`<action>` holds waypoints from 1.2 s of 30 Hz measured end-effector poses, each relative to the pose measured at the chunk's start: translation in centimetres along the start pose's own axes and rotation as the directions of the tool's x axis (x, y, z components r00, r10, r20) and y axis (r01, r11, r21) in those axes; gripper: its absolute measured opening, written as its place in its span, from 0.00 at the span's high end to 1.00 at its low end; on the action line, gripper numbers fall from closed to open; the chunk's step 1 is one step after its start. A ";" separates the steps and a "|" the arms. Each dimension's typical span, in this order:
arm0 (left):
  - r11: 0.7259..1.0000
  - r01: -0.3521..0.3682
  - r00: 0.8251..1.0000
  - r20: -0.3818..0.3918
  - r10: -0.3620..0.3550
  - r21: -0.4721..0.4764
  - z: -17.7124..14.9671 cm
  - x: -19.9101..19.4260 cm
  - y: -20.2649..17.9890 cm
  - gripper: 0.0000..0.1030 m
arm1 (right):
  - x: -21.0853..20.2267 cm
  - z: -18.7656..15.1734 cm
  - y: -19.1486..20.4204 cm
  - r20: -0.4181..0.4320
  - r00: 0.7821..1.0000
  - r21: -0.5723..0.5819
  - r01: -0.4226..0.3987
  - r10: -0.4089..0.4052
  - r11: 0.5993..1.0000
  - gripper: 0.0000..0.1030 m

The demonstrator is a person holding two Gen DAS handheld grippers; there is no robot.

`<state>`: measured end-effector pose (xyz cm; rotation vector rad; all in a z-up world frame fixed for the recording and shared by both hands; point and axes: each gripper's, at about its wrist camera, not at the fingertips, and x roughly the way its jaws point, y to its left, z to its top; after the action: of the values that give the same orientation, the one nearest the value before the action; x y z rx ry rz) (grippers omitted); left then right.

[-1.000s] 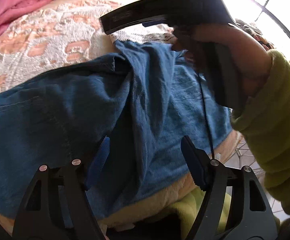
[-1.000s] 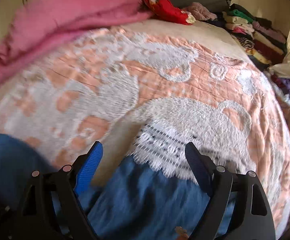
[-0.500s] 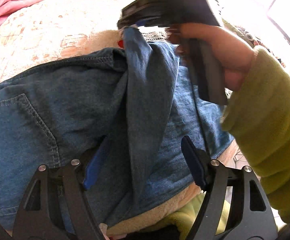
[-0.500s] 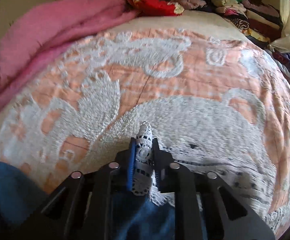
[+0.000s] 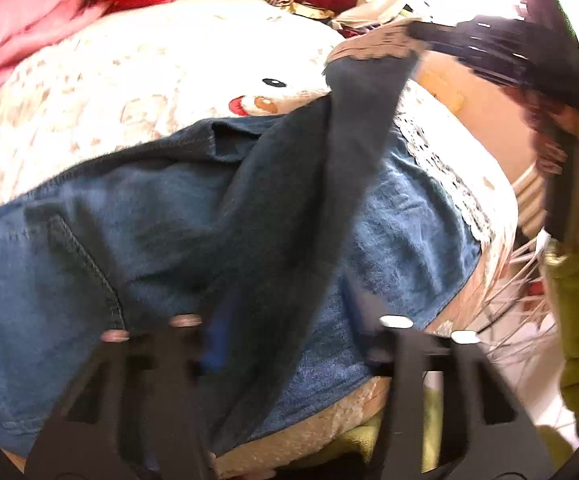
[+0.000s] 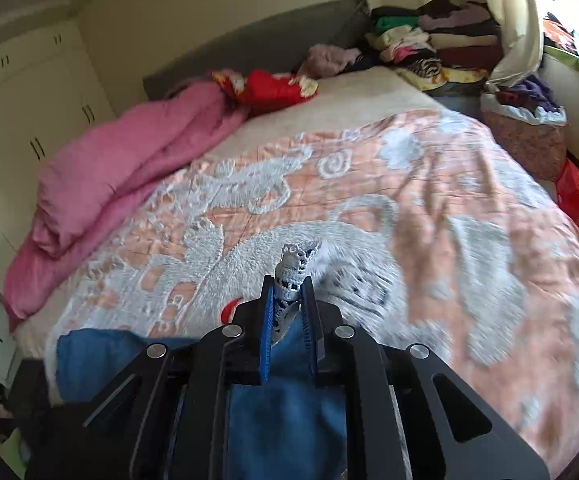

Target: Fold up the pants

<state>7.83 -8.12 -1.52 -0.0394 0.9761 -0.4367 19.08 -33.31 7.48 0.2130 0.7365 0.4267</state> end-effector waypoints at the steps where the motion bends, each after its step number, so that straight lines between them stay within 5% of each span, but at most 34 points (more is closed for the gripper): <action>1: 0.999 -0.009 1.000 0.004 0.009 0.035 0.0 -0.2 -0.4 0.90 | -0.9 -0.4 -0.4 0.005 1.000 0.011 0.001 -0.001 1.000 0.88; 5: 0.983 -0.085 0.996 0.035 0.081 0.162 -0.1 -1.5 -1.9 0.99 | -5.1 -3.4 -2.8 0.010 1.000 0.092 -0.007 0.007 0.996 0.88; 16: 0.956 -0.090 0.992 -0.056 0.109 0.280 -1.9 -0.6 -3.0 0.99 | -7.0 -13.1 -7.2 -0.129 0.992 0.263 0.026 0.009 0.964 0.88; 36: 0.947 -0.074 0.980 -0.152 0.127 0.313 -3.2 0.9 -3.8 0.97 | -7.2 -15.6 -8.6 -0.192 0.980 0.275 0.101 -0.048 0.956 0.87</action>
<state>4.36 -11.42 -3.15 0.3329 1.0639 -0.4985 6.20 -43.60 -2.33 0.4180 0.9846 0.2684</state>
